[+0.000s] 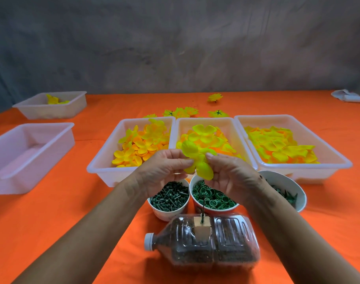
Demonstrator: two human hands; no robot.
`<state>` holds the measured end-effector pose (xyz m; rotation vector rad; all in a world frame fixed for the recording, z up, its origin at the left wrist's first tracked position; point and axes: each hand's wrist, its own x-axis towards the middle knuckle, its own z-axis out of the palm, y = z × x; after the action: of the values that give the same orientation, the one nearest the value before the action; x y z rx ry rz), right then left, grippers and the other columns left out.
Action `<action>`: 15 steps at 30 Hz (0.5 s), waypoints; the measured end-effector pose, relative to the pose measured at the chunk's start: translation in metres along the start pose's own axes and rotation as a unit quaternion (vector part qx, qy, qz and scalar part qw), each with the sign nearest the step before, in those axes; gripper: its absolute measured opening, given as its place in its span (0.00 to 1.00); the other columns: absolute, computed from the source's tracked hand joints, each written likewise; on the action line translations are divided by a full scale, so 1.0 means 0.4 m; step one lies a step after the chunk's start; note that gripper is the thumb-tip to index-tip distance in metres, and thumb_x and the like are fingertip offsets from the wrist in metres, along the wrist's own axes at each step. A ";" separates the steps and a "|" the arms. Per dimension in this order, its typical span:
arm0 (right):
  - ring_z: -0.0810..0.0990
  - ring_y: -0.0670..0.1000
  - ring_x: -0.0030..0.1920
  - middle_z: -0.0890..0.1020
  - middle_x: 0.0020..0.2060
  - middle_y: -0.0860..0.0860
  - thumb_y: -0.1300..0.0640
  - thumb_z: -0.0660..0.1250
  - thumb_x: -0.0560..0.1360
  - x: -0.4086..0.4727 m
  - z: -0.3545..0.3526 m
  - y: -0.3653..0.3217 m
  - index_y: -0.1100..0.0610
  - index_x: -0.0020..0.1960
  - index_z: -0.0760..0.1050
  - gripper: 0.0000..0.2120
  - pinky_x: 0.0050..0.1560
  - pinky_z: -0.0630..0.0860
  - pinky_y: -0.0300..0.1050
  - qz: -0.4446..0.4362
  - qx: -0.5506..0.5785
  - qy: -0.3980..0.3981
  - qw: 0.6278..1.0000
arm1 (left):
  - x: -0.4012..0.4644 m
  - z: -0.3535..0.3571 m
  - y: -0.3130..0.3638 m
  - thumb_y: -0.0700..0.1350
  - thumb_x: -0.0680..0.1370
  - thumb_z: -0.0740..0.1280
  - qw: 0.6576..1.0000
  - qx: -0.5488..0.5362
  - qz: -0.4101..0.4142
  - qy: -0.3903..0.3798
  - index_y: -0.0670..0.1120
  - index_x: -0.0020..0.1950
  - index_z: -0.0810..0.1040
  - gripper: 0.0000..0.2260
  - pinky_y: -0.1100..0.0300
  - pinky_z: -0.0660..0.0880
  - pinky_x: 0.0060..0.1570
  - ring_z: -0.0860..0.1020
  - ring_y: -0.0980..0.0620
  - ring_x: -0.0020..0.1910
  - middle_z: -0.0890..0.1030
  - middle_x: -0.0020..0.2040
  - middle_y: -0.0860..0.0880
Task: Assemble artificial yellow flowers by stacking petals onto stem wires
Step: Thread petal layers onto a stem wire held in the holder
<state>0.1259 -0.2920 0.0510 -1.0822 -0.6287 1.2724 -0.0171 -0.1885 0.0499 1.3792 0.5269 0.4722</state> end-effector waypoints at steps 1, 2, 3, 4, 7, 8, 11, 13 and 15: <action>0.82 0.47 0.31 0.84 0.35 0.54 0.56 0.69 0.65 -0.001 -0.001 0.000 0.60 0.51 0.77 0.16 0.28 0.76 0.38 -0.001 0.004 0.001 1.000 | 0.000 0.002 -0.001 0.44 0.64 0.71 1.000 0.004 0.002 0.011 0.42 0.46 0.79 0.12 0.57 0.72 0.43 0.79 0.55 0.35 0.82 0.37 0.50; 0.82 0.48 0.32 0.84 0.36 0.54 0.57 0.70 0.64 -0.003 -0.003 0.000 0.60 0.50 0.77 0.15 0.28 0.76 0.38 -0.002 0.005 0.001 1.000 | 0.000 0.004 -0.001 0.44 0.64 0.71 1.000 0.007 0.003 0.024 0.43 0.46 0.80 0.12 0.58 0.72 0.42 0.79 0.55 0.35 0.82 0.37 0.50; 0.83 0.48 0.33 0.85 0.37 0.54 0.58 0.71 0.63 -0.004 -0.005 0.000 0.59 0.48 0.78 0.14 0.29 0.76 0.38 -0.003 0.003 0.000 1.000 | 0.000 0.005 -0.002 0.44 0.63 0.71 0.999 0.010 0.004 0.036 0.43 0.45 0.80 0.12 0.58 0.72 0.42 0.79 0.55 0.35 0.82 0.36 0.50; 0.83 0.48 0.35 0.85 0.37 0.54 0.59 0.72 0.62 -0.006 -0.008 0.002 0.57 0.47 0.78 0.13 0.30 0.77 0.38 -0.005 -0.002 -0.001 1.000 | 0.000 0.007 -0.002 0.44 0.63 0.71 0.999 0.011 0.003 0.046 0.44 0.45 0.80 0.12 0.59 0.72 0.41 0.79 0.55 0.35 0.82 0.36 0.50; 0.84 0.48 0.37 0.85 0.38 0.53 0.60 0.73 0.61 -0.013 -0.015 0.006 0.56 0.44 0.77 0.12 0.32 0.78 0.39 -0.011 -0.018 0.012 1.000 | -0.001 0.012 -0.003 0.45 0.64 0.72 0.998 0.011 -0.002 0.065 0.43 0.45 0.80 0.12 0.59 0.73 0.41 0.79 0.55 0.34 0.82 0.36 0.50; 0.84 0.48 0.37 0.85 0.38 0.53 0.60 0.72 0.61 -0.015 -0.018 0.008 0.55 0.43 0.77 0.11 0.32 0.78 0.39 -0.013 -0.021 0.018 1.000 | -0.001 0.014 -0.004 0.46 0.63 0.72 0.997 0.011 -0.005 0.072 0.42 0.46 0.79 0.14 0.59 0.73 0.42 0.79 0.55 0.34 0.82 0.36 0.49; 0.83 0.48 0.35 0.85 0.36 0.53 0.60 0.72 0.61 -0.021 -0.018 0.011 0.55 0.40 0.77 0.08 0.33 0.78 0.39 -0.023 -0.038 0.029 0.999 | -0.003 0.020 -0.004 0.47 0.63 0.72 0.996 0.003 -0.010 0.092 0.41 0.49 0.79 0.18 0.58 0.73 0.42 0.79 0.54 0.34 0.82 0.36 0.49; 0.83 0.49 0.36 0.85 0.37 0.53 0.57 0.72 0.63 -0.022 -0.020 0.014 0.55 0.42 0.78 0.08 0.36 0.77 0.41 -0.032 -0.059 0.036 0.997 | -0.004 0.025 -0.003 0.47 0.64 0.72 0.995 0.004 -0.009 0.096 0.43 0.47 0.80 0.14 0.58 0.73 0.42 0.79 0.54 0.35 0.83 0.36 0.50; 0.83 0.50 0.39 0.85 0.39 0.53 0.54 0.70 0.67 -0.025 -0.024 0.014 0.55 0.43 0.79 0.07 0.38 0.76 0.42 -0.041 -0.071 0.029 0.996 | -0.007 0.031 -0.002 0.47 0.66 0.71 0.995 0.011 -0.004 0.097 0.45 0.43 0.81 0.09 0.57 0.73 0.42 0.78 0.53 0.36 0.83 0.36 0.50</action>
<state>0.1293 -0.3046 0.0440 -1.1929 -0.7205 1.1347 -0.0116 -0.2000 0.0508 1.3592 0.6973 0.6004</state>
